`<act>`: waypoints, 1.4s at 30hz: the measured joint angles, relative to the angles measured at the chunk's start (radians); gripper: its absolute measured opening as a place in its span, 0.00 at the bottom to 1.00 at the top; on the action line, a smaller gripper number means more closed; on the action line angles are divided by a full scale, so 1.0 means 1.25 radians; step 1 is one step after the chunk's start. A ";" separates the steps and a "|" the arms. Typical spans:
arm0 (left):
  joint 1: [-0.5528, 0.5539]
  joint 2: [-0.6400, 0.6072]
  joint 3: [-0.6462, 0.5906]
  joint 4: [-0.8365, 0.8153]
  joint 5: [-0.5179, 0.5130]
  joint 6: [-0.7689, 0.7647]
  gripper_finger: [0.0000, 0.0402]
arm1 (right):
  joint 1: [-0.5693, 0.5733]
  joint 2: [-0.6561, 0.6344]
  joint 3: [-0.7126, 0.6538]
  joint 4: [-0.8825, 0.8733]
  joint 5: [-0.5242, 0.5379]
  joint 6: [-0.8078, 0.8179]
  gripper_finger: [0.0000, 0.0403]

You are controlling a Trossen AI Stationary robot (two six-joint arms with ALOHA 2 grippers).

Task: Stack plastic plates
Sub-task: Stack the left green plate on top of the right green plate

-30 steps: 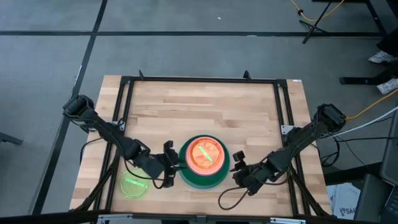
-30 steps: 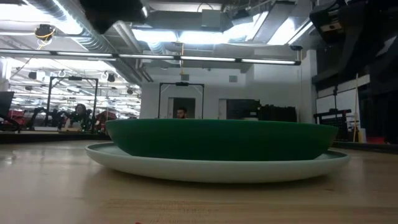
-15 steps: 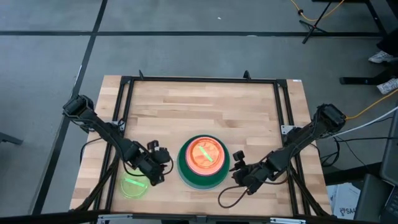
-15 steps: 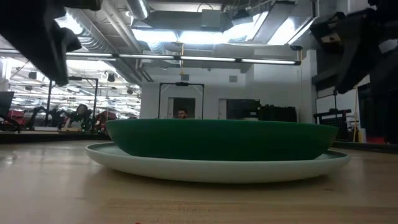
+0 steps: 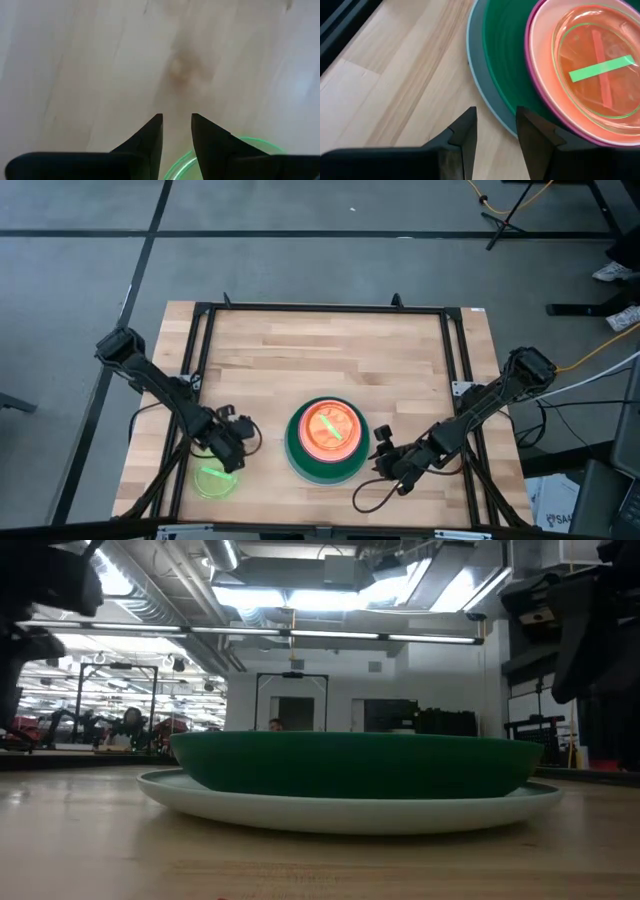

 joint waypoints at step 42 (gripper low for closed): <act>-0.031 -0.251 -0.308 0.213 0.162 -0.110 0.24 | -0.012 0.000 0.000 0.025 -0.002 -0.029 0.31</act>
